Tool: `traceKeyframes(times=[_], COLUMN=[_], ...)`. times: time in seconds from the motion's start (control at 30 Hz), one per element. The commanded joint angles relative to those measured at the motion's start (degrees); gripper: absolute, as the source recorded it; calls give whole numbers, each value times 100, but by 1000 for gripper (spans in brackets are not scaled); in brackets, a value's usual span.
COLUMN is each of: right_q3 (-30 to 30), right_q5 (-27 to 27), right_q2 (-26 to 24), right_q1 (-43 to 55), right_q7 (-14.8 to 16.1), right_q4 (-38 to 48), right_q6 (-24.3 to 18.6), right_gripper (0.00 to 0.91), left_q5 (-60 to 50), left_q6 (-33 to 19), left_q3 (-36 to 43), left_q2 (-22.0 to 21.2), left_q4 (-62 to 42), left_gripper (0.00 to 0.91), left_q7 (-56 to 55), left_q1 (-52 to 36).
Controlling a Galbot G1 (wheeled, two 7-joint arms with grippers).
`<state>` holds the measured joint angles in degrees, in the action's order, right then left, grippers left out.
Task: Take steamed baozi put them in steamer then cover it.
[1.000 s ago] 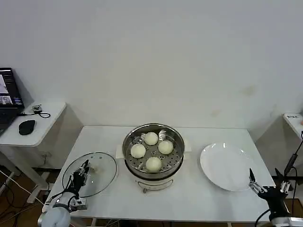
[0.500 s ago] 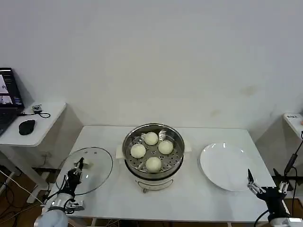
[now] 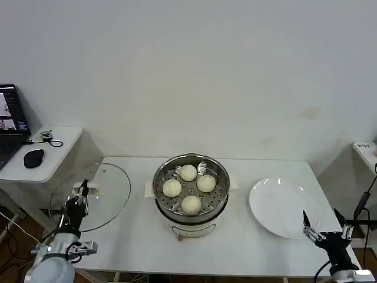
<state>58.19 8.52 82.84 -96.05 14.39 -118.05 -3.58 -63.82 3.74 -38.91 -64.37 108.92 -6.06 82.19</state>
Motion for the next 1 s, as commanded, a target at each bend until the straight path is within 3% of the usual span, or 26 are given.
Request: traceKeyframes(times=[0.03,0.2,0.3,0.63,1.0], right_q3=[-65,-348,-429,-492,-755], right_q5=[-178,-381,-488,-650,-888], right_q2=[-82,36,114,107,142], right_q1=[51,138,182,206,275], right_q7=[3,-27,-62,-127,-126], right_q4=[68,68,99,223,353], right_q6=[-41,-35,-36,-79,-99], right_gripper=[907,907,907,907,907], left_q5=[-75,-228,-710,-2779,-3394], left_q6=[955,1466,1549,1556,1457], left_q3=[546,1248,1610,2653,3097], left_q2=[178,270,77,-1916,-2672], left_q4=[1450,1192,950,551,202], left_gripper=[0,0,0,0,0], left_q7=[941,1335,1569,2143,2077], left_q1=[-316,-1139,-1509,-1923,-1885])
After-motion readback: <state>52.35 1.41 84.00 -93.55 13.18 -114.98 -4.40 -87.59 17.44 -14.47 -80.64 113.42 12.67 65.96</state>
